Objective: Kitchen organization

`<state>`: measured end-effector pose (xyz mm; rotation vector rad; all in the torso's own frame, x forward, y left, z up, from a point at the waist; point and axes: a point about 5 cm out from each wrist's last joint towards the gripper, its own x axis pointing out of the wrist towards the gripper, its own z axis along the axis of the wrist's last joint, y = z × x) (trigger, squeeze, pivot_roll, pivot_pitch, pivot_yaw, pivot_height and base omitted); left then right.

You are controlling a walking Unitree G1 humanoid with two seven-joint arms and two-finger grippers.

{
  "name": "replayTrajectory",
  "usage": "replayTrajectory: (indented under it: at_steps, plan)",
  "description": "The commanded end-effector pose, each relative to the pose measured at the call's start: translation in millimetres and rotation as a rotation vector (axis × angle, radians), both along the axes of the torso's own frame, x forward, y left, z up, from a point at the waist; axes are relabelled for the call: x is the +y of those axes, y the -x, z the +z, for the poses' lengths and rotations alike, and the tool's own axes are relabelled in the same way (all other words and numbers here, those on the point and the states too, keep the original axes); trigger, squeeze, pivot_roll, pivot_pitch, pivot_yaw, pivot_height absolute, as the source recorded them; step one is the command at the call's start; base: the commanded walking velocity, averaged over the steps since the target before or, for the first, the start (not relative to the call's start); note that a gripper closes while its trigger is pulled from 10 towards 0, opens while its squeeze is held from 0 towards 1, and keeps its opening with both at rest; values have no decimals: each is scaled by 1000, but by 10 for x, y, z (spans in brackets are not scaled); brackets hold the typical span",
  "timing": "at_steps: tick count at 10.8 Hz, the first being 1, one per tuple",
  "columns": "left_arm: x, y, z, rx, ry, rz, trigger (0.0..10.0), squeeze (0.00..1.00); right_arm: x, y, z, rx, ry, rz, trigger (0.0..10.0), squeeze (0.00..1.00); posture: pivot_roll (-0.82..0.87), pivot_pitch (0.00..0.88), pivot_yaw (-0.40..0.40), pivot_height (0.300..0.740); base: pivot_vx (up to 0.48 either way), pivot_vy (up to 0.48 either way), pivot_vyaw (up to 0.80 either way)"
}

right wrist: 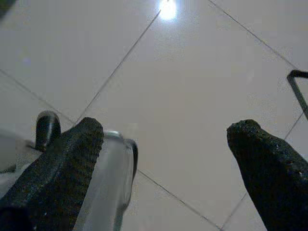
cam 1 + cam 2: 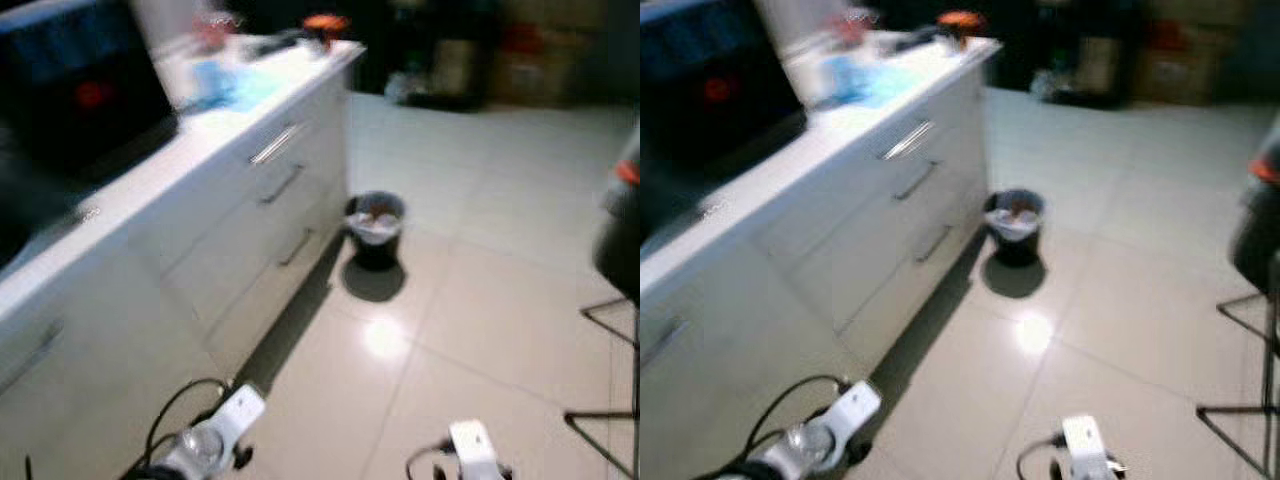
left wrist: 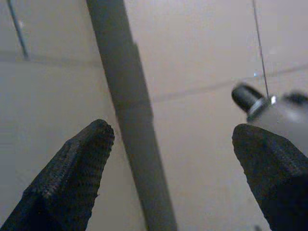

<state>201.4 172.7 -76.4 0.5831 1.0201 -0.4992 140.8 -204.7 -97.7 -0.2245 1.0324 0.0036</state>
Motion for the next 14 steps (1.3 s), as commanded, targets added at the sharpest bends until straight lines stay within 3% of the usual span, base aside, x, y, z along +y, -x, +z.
replayTrajectory:
  at_steps: [1, 2, 4, 9, 14]
  plan:
    - [-65, -48, 24, -22, 9, -23, 10000, 0, -102, 133, -33, 51, 23, -9, 10000, 0, -103, 0, 128, 740, 431, 0, 0]
    - [-62, -51, 27, -24, 7, -27, 10000, 0, -108, 140, -34, 54, 27, -8, 10000, 0, -103, 0, 128, 740, 428, 0, 0]
    - [8, 80, -43, 0, -31, -38, 10000, 0, -122, 157, -37, 61, 32, -8, 10000, 0, -104, 0, 125, 740, 420, 0, -391]
    - [-24, 87, -50, 12, -45, -86, 10000, 0, -121, 156, -37, 63, 31, 6, 10000, 0, -102, 0, 124, 740, 412, 0, -783]
    - [-37, 95, -57, 9, -43, -65, 10000, 0, -135, 143, -30, 66, 28, 30, 10000, 0, -98, 0, 98, 740, 298, 0, -736]
